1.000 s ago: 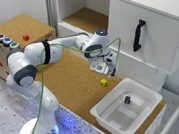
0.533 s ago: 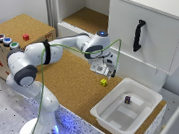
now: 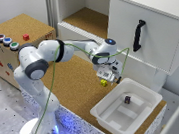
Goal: Push the yellow block to the left
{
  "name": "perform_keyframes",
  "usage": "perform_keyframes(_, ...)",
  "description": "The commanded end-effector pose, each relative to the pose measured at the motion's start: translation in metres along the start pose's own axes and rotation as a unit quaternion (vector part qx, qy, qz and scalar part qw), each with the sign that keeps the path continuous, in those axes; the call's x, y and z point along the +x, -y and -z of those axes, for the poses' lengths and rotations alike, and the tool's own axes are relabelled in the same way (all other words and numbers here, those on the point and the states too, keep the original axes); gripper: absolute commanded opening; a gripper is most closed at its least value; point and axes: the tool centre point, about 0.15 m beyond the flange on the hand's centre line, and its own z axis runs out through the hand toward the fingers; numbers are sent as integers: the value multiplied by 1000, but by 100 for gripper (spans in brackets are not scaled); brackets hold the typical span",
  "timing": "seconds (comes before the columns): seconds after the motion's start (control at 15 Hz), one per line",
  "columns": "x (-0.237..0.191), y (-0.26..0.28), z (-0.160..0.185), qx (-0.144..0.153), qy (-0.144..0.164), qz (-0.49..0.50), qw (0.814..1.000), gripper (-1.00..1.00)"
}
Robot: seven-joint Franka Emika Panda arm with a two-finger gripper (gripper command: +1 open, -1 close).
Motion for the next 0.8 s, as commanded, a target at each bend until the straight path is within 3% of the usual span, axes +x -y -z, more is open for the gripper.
perform_keyframes(0.0,45,-18,-31,32,14,-39,999,100)
perform_keyframes(0.07,46,-21,-30,35,10,-43,998,-100)
perform_keyframes(0.73,46,-9,-44,21,7,-20,1000,-100)
